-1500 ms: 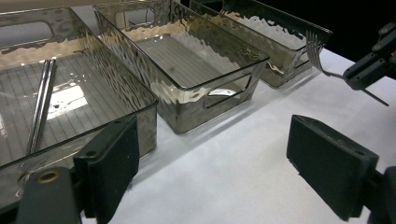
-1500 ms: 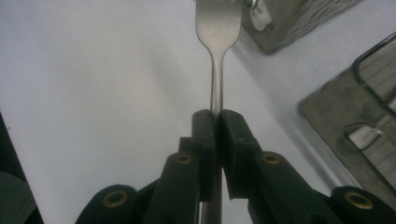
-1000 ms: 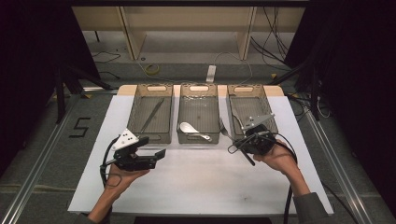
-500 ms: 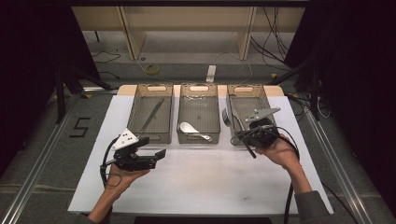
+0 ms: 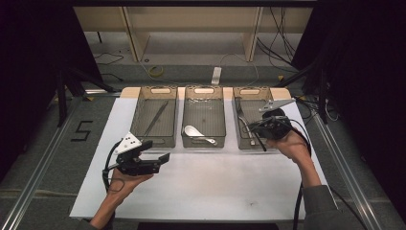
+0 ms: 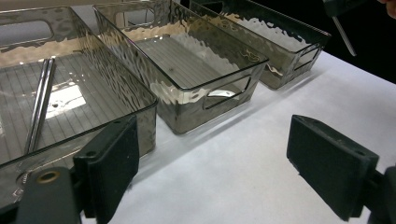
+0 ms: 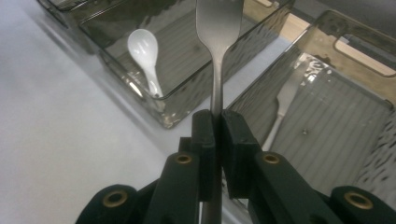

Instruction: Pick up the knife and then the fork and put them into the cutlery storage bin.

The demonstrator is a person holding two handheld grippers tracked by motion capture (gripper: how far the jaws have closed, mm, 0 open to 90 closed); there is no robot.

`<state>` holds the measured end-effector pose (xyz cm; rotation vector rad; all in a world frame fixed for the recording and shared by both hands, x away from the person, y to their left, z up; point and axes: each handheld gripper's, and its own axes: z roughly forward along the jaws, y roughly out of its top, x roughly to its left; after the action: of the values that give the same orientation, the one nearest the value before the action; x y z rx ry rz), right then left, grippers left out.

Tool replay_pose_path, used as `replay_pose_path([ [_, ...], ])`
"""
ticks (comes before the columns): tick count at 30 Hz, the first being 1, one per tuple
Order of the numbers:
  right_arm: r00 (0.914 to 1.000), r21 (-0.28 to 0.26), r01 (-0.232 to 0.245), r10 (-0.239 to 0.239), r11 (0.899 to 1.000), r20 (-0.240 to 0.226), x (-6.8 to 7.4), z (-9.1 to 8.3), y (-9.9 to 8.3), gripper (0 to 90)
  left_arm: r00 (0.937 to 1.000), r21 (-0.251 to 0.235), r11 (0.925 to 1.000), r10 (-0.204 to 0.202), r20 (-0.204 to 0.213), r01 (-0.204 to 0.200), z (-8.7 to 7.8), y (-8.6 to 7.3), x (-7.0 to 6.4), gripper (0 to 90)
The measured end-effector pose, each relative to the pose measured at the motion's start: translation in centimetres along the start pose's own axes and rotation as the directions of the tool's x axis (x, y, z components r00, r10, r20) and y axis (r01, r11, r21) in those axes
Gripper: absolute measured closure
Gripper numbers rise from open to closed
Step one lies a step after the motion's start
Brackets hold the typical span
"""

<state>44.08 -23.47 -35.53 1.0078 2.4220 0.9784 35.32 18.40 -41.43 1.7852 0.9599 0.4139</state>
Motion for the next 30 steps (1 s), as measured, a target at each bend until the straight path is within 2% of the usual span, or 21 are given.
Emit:
replay_pose_path([
  [15,0.9955,-0.021,-0.087,0.087,0.996,0.036,-2.9,0.8,2.4,85.0,1.0,0.0,1.0,-0.001,-0.001,0.001,0.0,0.0,0.0,16.8],
  [18,0.9917,-0.017,-0.118,0.119,0.993,0.049,-3.8,1.4,2.9,84.9,1.0,0.0,1.0,-0.001,0.0,0.001,0.0,0.0,0.0,16.8],
  [30,0.9782,0.004,-0.189,0.188,0.982,0.089,-5.6,3.4,3.1,84.9,1.0,-0.002,1.0,-0.003,0.0,0.003,0.0,0.0,0.0,16.8],
])
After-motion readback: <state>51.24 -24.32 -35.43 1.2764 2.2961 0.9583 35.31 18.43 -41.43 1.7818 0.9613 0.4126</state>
